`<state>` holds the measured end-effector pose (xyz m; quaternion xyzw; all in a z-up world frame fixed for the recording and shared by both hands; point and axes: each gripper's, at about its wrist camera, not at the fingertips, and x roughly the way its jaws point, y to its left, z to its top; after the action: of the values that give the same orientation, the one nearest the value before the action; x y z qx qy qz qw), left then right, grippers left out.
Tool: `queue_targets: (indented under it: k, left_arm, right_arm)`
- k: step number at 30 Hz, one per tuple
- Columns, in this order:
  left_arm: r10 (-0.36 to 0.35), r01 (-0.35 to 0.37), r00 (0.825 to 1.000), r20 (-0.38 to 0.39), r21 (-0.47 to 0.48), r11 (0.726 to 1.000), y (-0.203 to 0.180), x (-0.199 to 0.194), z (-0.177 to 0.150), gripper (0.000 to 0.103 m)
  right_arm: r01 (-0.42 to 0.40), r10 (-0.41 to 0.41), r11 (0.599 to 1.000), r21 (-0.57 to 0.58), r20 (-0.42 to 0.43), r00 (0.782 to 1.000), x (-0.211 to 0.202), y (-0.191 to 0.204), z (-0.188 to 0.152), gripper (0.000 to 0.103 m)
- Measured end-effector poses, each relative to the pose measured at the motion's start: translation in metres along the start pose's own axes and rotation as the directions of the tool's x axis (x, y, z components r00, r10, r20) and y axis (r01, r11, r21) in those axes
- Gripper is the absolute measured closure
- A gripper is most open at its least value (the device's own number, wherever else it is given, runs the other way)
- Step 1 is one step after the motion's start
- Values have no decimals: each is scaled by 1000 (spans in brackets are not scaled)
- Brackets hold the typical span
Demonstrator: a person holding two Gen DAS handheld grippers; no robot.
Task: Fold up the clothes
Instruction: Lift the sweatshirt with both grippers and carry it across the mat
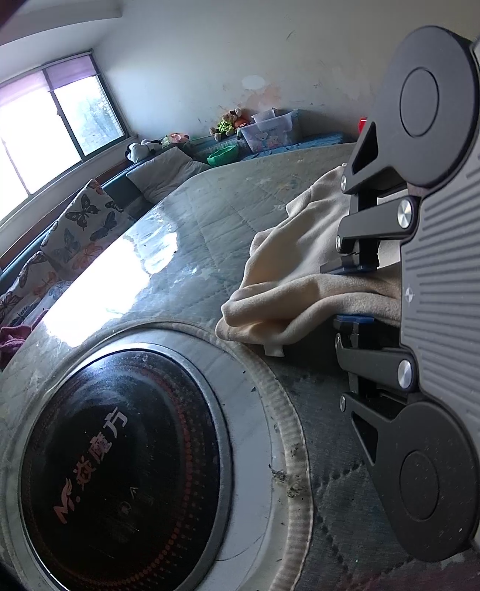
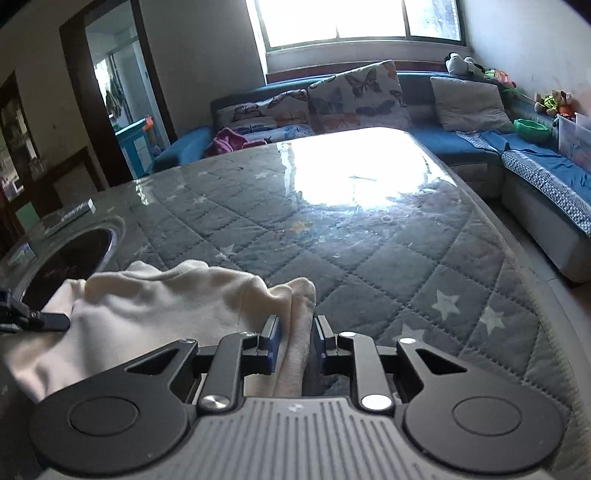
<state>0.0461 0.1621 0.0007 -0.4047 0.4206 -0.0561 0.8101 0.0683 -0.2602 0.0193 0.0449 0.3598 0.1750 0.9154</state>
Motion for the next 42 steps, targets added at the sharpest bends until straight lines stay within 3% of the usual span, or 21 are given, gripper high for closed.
queue_targets:
  k: [8,14,15,17,21,30,42]
  left_arm:
    - [5,-5,1000,4,10,1000,-5,0,-1,81]
    - [12,-13,1000,5,17,1000,-8,1,-1,81]
    - [13,-13,1000,6,18,1000,-8,1,-1,81]
    - [17,-17,1000,6,22,1000,-9,1,-2,81]
    - [30,-30,1000,9,43,999,-13,2,-2,81]
    - [-26,25,1000,1,177,984,-51,5,-4,87]
    - [-107,135,989,-102,334,933,-140,61,-19,89]
  right_arm:
    - [-65,66,996,63,-10,998,-2,-16,-5,74]
    - [-84,84,994,72,1,996,-2,-16,-3,74]
    - [-86,86,994,68,2,996,-1,-15,-3,74]
    - [-90,90,994,60,2,996,-1,-11,-3,88]
    - [-90,89,994,54,17,996,-4,-7,-3,93]
    - [-26,23,999,24,122,992,-49,-7,3,94]
    - [194,-201,979,55,199,959,-103,-62,23,94]
